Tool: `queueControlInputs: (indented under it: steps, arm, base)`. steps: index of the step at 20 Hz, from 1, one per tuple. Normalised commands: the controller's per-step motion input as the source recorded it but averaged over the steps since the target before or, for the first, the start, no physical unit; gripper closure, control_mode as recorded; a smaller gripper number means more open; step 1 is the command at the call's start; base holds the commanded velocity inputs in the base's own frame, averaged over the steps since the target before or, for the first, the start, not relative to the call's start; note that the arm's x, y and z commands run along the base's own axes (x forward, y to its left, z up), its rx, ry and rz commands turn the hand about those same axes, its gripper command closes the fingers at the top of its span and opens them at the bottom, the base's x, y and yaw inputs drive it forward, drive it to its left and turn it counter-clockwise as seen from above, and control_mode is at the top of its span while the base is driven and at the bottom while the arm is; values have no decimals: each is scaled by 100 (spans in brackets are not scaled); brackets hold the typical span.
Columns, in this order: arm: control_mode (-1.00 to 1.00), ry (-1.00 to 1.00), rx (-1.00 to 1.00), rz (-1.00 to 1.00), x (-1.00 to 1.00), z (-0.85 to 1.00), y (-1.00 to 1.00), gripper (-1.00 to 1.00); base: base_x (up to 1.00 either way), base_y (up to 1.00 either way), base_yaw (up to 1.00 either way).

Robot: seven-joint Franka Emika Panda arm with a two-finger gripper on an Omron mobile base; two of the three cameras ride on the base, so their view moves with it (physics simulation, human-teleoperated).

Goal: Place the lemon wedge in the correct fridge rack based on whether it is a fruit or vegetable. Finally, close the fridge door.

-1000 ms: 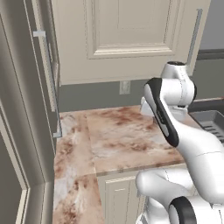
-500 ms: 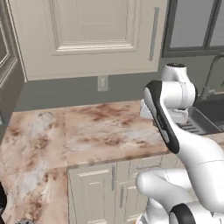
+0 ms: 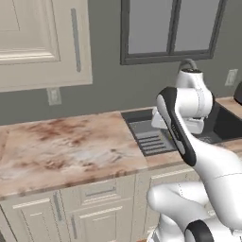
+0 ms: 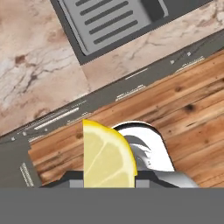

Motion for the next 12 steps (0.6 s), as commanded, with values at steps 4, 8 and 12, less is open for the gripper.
queueControlInputs:
  steps: [4,8,12]
  arm:
    - [100,0,0,0,0,0,0,100]
    - [100,0,0,0,0,0,0,100]
    - [100,0,0,0,0,0,0,100]
  base:
    - [0,-68,-42]
    - [-2,-43,-70]
    - [0,-32,-85]
